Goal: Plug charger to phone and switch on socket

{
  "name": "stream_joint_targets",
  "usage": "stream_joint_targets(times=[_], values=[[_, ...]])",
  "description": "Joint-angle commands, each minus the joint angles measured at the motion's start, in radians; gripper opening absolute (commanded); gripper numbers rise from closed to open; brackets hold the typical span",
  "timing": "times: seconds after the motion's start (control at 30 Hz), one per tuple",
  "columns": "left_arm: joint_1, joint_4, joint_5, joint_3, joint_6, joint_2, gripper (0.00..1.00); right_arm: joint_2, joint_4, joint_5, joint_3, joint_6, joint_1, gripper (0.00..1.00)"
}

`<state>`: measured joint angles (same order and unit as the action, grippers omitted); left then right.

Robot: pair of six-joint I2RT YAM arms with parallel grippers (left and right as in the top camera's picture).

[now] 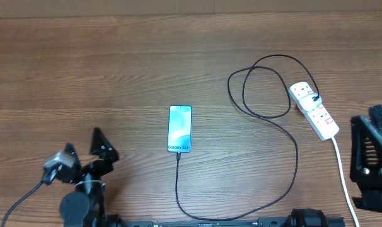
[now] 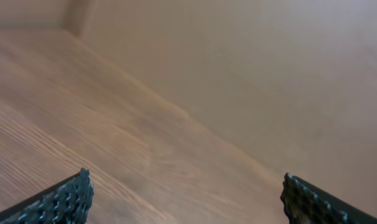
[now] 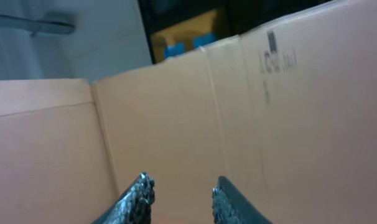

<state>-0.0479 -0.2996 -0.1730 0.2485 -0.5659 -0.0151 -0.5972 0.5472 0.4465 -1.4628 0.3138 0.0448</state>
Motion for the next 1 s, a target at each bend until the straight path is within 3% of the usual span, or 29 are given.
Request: stream_joint_targets(times=[0.0, 0.23, 0.4, 0.77, 0.83, 0.87, 0.97], values=[[-0.003, 0.072, 0.115, -0.089, 0.072, 0.010, 1.00, 0.009, -0.075, 0.020, -0.005, 0.000, -0.005, 0.33], [-0.004, 0.150, 0.116, -0.209, 0.078, 0.009, 0.99, 0.009, -0.132, 0.019, -0.043, -0.001, -0.005, 0.33], [-0.004, 0.166, 0.091, -0.214, 0.097, 0.006, 1.00, 0.011, -0.153, 0.019, -0.082, -0.086, -0.005, 0.36], [-0.004, 0.169, 0.087, -0.214, 0.108, 0.002, 1.00, 0.015, -0.127, 0.072, -0.090, -0.086, -0.005, 0.35], [-0.004, 0.169, 0.069, -0.214, 0.162, 0.002, 1.00, 0.015, -0.124, 0.072, -0.090, -0.079, -0.005, 0.35], [-0.004, 0.169, 0.071, -0.214, 0.269, 0.002, 1.00, 0.016, -0.122, 0.073, -0.090, -0.079, -0.005, 0.35], [-0.004, 0.168, 0.098, -0.214, 0.414, 0.002, 1.00, 0.024, -0.120, 0.076, -0.090, -0.079, -0.005, 0.35]])
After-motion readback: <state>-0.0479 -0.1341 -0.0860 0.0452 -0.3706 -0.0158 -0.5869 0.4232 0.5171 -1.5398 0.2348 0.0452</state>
